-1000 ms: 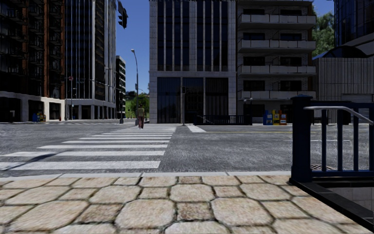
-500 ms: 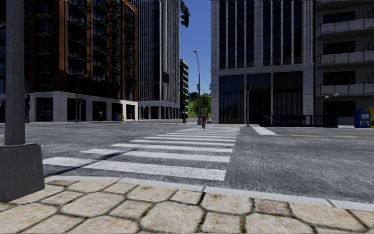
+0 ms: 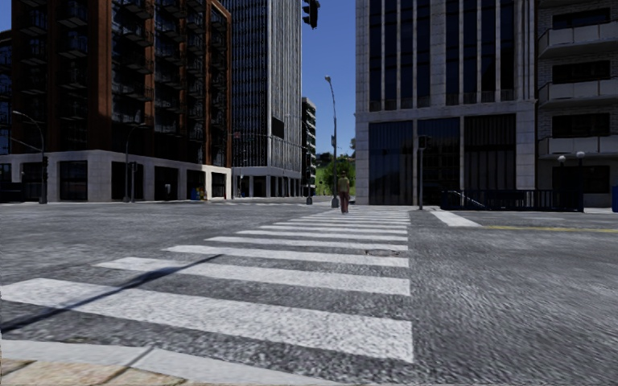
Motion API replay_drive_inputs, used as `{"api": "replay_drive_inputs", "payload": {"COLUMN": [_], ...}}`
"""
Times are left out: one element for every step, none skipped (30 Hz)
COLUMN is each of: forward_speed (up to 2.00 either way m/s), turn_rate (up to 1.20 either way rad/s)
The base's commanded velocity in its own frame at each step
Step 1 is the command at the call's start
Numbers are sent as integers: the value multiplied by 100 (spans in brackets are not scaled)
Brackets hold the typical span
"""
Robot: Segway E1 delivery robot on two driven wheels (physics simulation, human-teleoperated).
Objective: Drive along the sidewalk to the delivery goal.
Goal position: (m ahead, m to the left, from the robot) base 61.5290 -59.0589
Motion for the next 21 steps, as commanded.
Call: {"api": "replay_drive_inputs", "payload": {"forward_speed": [200, 200, 200, 200, 198, 172, 172, 140, 127, 119, 114, 113, 112, 112, 112, 112, 112, 112, 112, 112, 112], "turn_rate": [0, 0, 0, 0, -1, -10, -10, -17, -19, -21, -24, -31, -42, -49, -52, -52, -52, -53, -53, -53, -53]}}
